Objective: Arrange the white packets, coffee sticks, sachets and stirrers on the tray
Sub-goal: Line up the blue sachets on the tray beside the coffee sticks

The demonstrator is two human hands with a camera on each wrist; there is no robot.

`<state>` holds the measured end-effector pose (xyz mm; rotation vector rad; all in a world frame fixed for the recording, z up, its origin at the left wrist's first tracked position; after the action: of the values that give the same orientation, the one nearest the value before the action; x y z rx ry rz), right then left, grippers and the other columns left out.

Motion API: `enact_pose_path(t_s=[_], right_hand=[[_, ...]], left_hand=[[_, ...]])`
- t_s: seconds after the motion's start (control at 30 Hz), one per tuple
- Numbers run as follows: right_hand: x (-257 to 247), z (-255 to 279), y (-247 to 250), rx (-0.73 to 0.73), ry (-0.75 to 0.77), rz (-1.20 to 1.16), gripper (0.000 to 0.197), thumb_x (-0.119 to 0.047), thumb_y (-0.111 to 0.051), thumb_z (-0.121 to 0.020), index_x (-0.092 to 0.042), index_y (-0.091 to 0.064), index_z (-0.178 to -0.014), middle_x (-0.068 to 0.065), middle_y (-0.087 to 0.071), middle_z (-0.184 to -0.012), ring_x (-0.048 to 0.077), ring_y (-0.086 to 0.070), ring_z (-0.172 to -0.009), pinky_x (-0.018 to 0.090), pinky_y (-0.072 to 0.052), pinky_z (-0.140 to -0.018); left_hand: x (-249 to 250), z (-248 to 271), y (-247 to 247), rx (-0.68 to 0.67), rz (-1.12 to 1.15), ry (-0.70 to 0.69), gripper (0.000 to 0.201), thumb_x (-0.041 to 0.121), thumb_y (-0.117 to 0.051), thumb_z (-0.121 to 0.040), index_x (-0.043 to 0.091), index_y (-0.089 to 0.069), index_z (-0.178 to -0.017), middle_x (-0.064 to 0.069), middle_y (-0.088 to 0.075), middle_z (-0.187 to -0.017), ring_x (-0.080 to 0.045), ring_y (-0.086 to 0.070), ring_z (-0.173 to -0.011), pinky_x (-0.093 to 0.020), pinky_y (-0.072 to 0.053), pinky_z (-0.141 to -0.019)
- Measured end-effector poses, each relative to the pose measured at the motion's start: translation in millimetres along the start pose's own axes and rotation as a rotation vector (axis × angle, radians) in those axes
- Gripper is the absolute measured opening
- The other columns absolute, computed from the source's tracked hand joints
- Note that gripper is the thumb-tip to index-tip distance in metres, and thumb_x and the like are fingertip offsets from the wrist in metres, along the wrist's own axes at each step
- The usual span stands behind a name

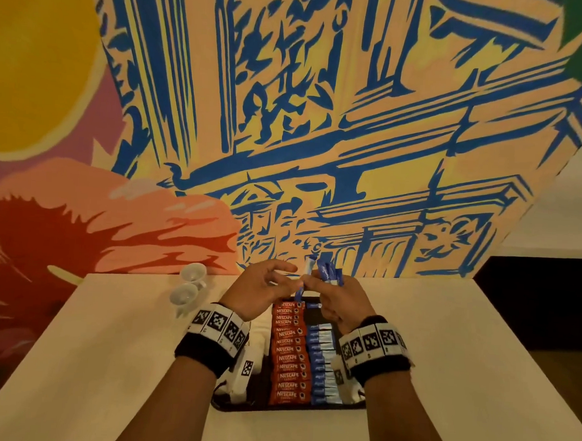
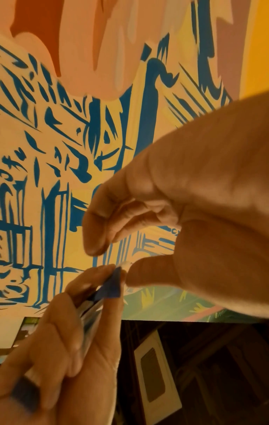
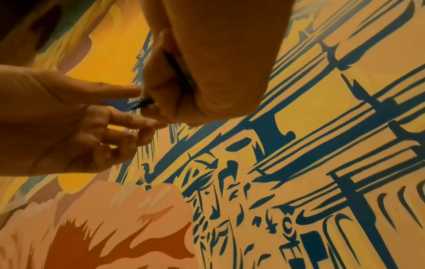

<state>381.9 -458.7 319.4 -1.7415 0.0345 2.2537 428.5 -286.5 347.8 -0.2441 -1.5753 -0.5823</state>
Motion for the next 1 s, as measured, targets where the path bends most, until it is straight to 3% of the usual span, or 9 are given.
enact_pose_path(t_s=[0.13, 0.27, 0.37, 0.47, 0.53, 0.73, 0.87, 0.93, 1.0], right_hand=[[9, 8, 0, 0.010, -0.008, -0.010, 0.014, -0.020, -0.079, -0.088, -0.015, -0.067, -0.084, 0.001, -0.041, -0.054, 0.010, -0.028, -0.038, 0.023, -0.025, -0.038], [22, 12, 12, 0.087, -0.013, -0.017, 0.017, -0.020, -0.079, -0.088, -0.010, -0.066, -0.082, 0.018, -0.048, -0.075, 0.010, -0.030, -0.036, 0.022, -0.028, -0.037], [33, 11, 23, 0.140, -0.032, 0.009, 0.021, -0.022, -0.078, -0.089, -0.005, -0.067, -0.087, 0.016, -0.056, -0.070, 0.009, -0.033, -0.035, 0.022, -0.029, -0.037], [40, 3, 36, 0.160, -0.035, 0.044, 0.023, -0.025, -0.079, -0.089, -0.008, -0.066, -0.080, 0.014, -0.056, -0.070, 0.010, -0.037, -0.038, 0.024, -0.032, -0.039], [44, -7, 46, 0.167, -0.035, 0.047, 0.027, -0.029, -0.079, -0.089, -0.011, -0.064, -0.073, 0.015, -0.054, -0.072, 0.013, -0.035, -0.041, 0.025, -0.030, -0.041], [68, -42, 87, 0.086, -0.228, 0.133, 0.066, -0.081, -0.065, -0.072, -0.017, -0.070, -0.086, 0.008, -0.056, -0.072, 0.016, -0.042, -0.048, 0.029, -0.033, -0.046], [94, -61, 115, 0.067, -0.378, -0.030, 0.032, -0.045, -0.064, -0.097, -0.013, -0.069, -0.093, 0.007, -0.055, -0.074, 0.015, -0.044, -0.048, 0.028, -0.032, -0.043], [100, -70, 127, 0.080, -0.434, -0.080, 0.020, -0.027, -0.059, -0.102, -0.009, -0.066, -0.098, 0.003, -0.058, -0.070, 0.012, -0.046, -0.047, 0.025, -0.033, -0.039], [107, -78, 137, 0.093, -0.477, -0.090, 0.016, -0.015, -0.053, -0.102, -0.007, -0.065, -0.095, 0.004, -0.057, -0.070, 0.013, -0.046, -0.050, 0.023, -0.032, -0.040]], left_hand=[[-16, 5, -5, -0.040, -0.005, 0.020, 0.018, 0.014, -0.075, -0.089, 0.014, -0.070, -0.105, -0.016, -0.076, -0.084, -0.039, -0.070, -0.081, -0.042, -0.058, -0.077], [-28, 7, -10, -0.091, -0.074, 0.017, 0.014, 0.012, -0.071, -0.092, 0.020, -0.074, -0.103, -0.019, -0.074, -0.090, -0.028, -0.070, -0.080, -0.034, -0.057, -0.074], [-38, 2, -16, -0.081, -0.120, 0.005, 0.018, 0.014, -0.071, -0.092, 0.029, -0.075, -0.100, -0.011, -0.075, -0.090, -0.015, -0.069, -0.078, -0.030, -0.055, -0.072], [-47, -8, -30, -0.078, -0.181, 0.023, 0.023, 0.030, -0.082, -0.082, 0.039, -0.074, -0.101, 0.001, -0.073, -0.089, -0.014, -0.069, -0.085, -0.032, -0.057, -0.082], [-51, -16, -39, -0.043, -0.217, 0.048, 0.028, 0.026, -0.085, -0.078, 0.038, -0.075, -0.101, 0.004, -0.071, -0.091, -0.011, -0.067, -0.083, -0.029, -0.056, -0.083], [-76, -50, -55, 0.005, -0.279, 0.139, 0.024, 0.018, -0.078, -0.086, 0.030, -0.077, -0.107, 0.005, -0.073, -0.097, -0.007, -0.067, -0.088, -0.029, -0.057, -0.083], [-111, -71, -54, 0.010, -0.341, 0.223, 0.026, 0.016, -0.073, -0.089, 0.026, -0.077, -0.113, 0.009, -0.074, -0.110, -0.008, -0.068, -0.101, -0.031, -0.056, -0.092], [-129, -81, -54, 0.048, -0.395, 0.283, 0.024, 0.012, -0.072, -0.090, 0.021, -0.077, -0.112, 0.008, -0.072, -0.108, -0.010, -0.066, -0.099, -0.016, -0.052, -0.082], [-150, -91, -55, 0.096, -0.419, 0.366, 0.021, 0.009, -0.073, -0.088, 0.017, -0.076, -0.107, 0.002, -0.073, -0.103, -0.014, -0.068, -0.096, -0.017, -0.052, -0.078]])
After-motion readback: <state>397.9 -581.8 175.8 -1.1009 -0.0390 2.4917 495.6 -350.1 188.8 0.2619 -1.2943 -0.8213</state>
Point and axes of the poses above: each hand's wrist, its own z-axis away from the middle knuckle, its own y-axis out of the back of the hand, x = y × z, the point moved 4 cm from there along -z, towards the middle knuckle
